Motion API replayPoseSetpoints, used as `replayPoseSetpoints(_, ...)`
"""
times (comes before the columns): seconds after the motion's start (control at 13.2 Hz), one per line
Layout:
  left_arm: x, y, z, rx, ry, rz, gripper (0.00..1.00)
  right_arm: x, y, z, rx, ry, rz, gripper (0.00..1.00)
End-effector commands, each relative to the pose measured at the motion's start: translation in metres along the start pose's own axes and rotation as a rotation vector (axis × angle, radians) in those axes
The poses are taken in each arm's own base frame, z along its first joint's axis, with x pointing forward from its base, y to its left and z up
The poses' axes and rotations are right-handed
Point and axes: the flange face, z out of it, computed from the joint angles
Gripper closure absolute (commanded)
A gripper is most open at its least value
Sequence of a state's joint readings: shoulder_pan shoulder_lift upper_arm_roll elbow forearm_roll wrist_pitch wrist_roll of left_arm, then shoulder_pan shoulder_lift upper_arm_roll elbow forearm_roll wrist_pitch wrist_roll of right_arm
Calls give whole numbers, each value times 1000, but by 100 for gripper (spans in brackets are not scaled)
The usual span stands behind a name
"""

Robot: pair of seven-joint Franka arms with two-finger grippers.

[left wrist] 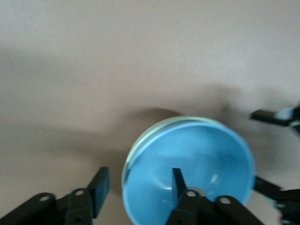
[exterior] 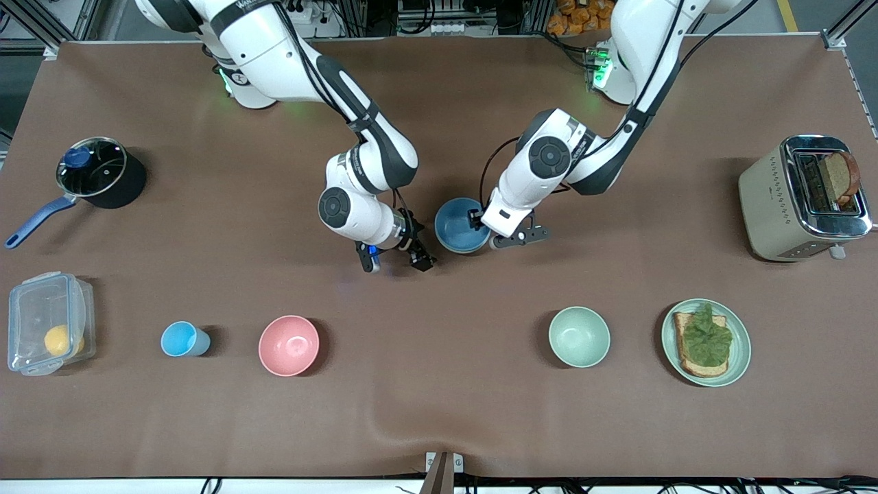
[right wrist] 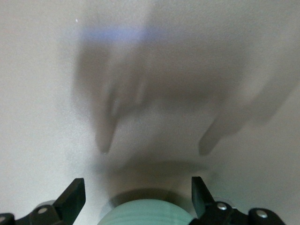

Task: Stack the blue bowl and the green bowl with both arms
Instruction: 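Open both grippers and withdraw them from the stacked bowls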

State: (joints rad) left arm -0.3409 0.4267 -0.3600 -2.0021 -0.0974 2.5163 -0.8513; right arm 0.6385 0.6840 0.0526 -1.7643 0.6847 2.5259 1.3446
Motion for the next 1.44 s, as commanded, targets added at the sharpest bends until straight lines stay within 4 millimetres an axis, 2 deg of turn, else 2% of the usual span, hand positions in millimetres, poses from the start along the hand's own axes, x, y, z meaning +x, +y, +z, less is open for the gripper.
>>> replayPoseSetpoints(0.0, 17, -6, -82, -14, 95, -34, 0, 10, -4, -10, 3, -17, 1, 0)
replayPoseSetpoints(0.08, 28, -12, -113, -7, 121, -44, 0, 10, -4, -15, -20, -25, -1, 0)
replayPoseSetpoints(0.23, 49, -24, -173, 39, 166, -50, 0, 27, -9, -38, -63, -33, -29, 0)
replayPoseSetpoints(0.38, 73, -43, -224, 96, 194, -57, 0, 48, -12, -65, -103, -20, -34, 0)
replayPoseSetpoints(0.61, 105, -75, -293, 138, 179, -23, 0, 79, -6, -112, -232, 68, -84, 0)
replayPoseSetpoints(0.83, 127, -111, -337, 170, 153, 32, 0, 92, -3, -144, -269, 88, -87, 0)
replayPoseSetpoints(1.06, 140, -143, -367, 179, 132, 36, 0, 112, -2, -173, -275, 67, -129, 0)
replayPoseSetpoints(1.36, 127, -148, -409, 198, 126, 78, 0, 135, 3, -201, -297, 85, -106, 0)
